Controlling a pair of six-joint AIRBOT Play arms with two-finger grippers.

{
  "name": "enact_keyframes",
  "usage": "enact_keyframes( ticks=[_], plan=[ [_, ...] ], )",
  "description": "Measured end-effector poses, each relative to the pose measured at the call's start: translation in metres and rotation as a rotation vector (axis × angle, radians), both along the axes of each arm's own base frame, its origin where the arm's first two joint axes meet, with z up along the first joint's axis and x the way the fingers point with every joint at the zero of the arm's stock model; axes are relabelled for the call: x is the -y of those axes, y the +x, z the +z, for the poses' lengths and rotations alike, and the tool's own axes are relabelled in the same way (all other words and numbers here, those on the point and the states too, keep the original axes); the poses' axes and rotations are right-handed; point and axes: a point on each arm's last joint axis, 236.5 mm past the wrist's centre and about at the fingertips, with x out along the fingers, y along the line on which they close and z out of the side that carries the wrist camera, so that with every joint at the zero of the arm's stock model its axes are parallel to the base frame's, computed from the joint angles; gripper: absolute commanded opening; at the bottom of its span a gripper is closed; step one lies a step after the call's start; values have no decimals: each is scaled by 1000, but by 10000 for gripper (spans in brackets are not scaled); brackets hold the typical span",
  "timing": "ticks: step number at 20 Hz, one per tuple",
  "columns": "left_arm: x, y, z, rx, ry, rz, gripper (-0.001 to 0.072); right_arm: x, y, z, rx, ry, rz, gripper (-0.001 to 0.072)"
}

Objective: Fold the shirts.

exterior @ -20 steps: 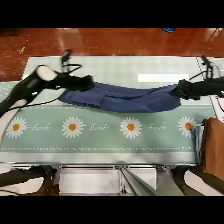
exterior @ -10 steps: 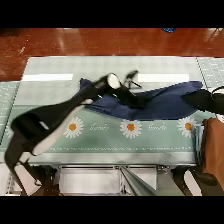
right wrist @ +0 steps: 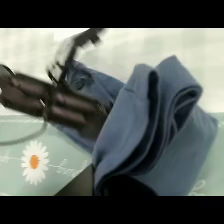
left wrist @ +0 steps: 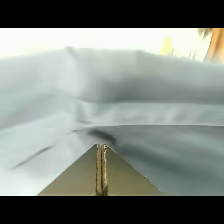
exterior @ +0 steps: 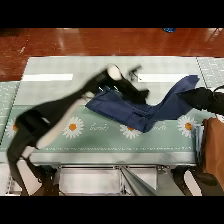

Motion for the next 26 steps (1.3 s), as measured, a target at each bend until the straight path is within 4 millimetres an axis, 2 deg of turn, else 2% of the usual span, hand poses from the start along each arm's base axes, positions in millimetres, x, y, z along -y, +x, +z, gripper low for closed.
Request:
enact_keyframes(
  ticks=[1,3,5,6,8,9,11,13,14,16,17,18,19,21,22,24,26],
  plan=[
    [-28,20,19,35,9,30,16,-6,3,1,-2,27,20,25],
    [-96,63,65,150,47,123,16,-26,10,0,-11,76,86,25],
    [-179,89,113,279,116,226,16,-54,20,-6,-28,102,170,25],
    [-216,92,134,329,147,272,16,-71,28,-9,-34,118,206,25],
    [-285,84,176,440,204,377,16,-106,48,-19,-54,131,269,25],
    [-311,70,194,487,226,421,16,-128,58,-25,-69,141,303,25],
    [-347,38,221,579,248,498,16,-165,78,-41,-102,143,357,26],
    [-364,3,230,640,262,548,16,-204,96,-61,-137,148,406,26],
    [-368,-13,226,652,265,560,16,-220,105,-72,-149,146,421,26],
    [-373,-41,207,649,277,580,16,-250,120,-94,-178,149,450,30],
    [-375,-51,191,634,283,586,16,-264,125,-105,-195,156,459,171],
    [-375,-60,175,612,288,587,16,-276,129,-116,-215,161,464,391],
    [-375,-65,157,585,292,591,16,-287,132,-127,-234,168,465,413],
    [-374,-72,123,529,285,607,16,-298,137,-142,-263,175,456,412],
    [-373,-73,107,501,283,615,16,-298,141,-144,-268,178,447,408],
    [-373,-74,84,464,279,631,16,-285,148,-137,-283,193,435,407],
    [-373,-75,68,431,281,638,16,-254,155,-112,-271,192,433,407]
  ],
)
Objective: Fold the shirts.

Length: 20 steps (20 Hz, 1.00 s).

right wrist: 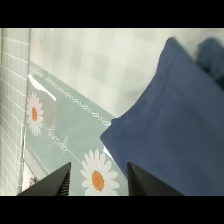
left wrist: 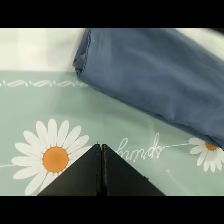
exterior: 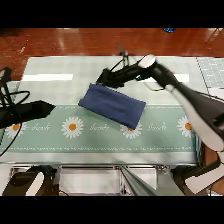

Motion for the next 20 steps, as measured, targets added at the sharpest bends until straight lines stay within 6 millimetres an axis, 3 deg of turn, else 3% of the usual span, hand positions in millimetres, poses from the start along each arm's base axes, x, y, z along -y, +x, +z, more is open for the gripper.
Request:
enact_keyframes(
  ticks=[2,4,7,9,11,14,20],
  plan=[
    [0,0,-8,-15,-7,6,16,51,-4,26,34,-79,16,407],
    [0,2,-11,-14,-10,15,16,122,-21,35,58,-268,-10,406],
    [-1,4,-14,-10,-13,24,16,233,-63,16,21,-601,-220,406],
    [-1,4,-15,-10,-14,27,16,280,-96,-8,3,-700,-410,406],
    [-2,5,-15,-11,-16,31,16,291,-126,-43,-35,-669,-525,406],
    [-2,6,-17,-21,-22,39,16,265,-158,-93,-138,-516,-566,406],
    [-2,7,-24,-50,-27,42,16,210,-164,-141,-298,-278,-502,407]
  ],
)
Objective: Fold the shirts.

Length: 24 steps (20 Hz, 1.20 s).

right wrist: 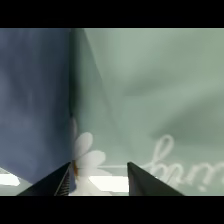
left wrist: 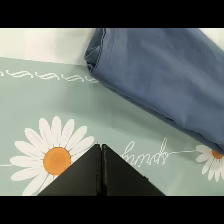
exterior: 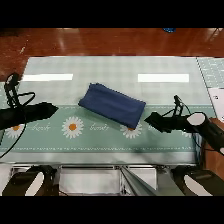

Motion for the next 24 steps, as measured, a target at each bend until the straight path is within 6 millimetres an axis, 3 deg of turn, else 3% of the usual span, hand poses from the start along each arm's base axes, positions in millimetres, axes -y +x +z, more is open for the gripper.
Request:
enact_keyframes(
  ticks=[6,7,8,11,15,18,21,24],
  plan=[
    [4,-1,-6,-34,-18,-8,17,-53,36,-6,-34,215,83,381],
    [6,-1,-7,-39,-26,-10,16,-62,44,-6,-29,231,109,256],
    [8,-1,-9,-46,-32,-14,16,-71,54,-6,-21,244,128,43],
    [15,-2,-12,-65,-43,-33,16,-104,80,13,53,281,249,25],
    [21,-3,-15,-75,-51,-46,16,-131,116,60,186,218,414,25],
    [22,-3,-16,-82,-55,-48,16,-138,144,120,289,160,507,25],
    [23,-3,-17,-81,-48,-60,17,-128,172,186,396,112,523,24],
    [23,-3,-18,-78,-44,-67,17,-97,191,240,469,44,486,24]
  ],
)
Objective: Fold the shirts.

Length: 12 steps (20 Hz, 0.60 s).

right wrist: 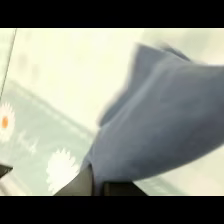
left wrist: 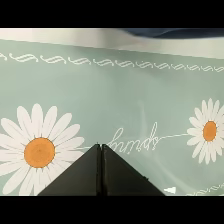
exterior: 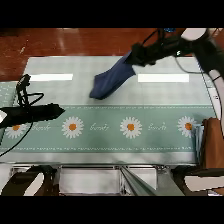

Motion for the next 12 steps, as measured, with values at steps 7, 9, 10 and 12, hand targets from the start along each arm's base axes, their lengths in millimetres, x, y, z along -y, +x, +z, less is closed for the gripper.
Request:
enact_keyframes(
  ticks=[7,9,10,12],
  plan=[
    [0,0,0,2,3,-6,17,150,1,100,101,-69,-311,25],
    [0,0,0,2,3,-6,17,198,-13,114,86,-86,-418,25],
    [0,0,0,2,3,-6,17,221,-23,119,72,-97,-472,25],
    [0,0,0,4,5,-8,17,266,-45,121,26,-133,-585,25]
  ],
)
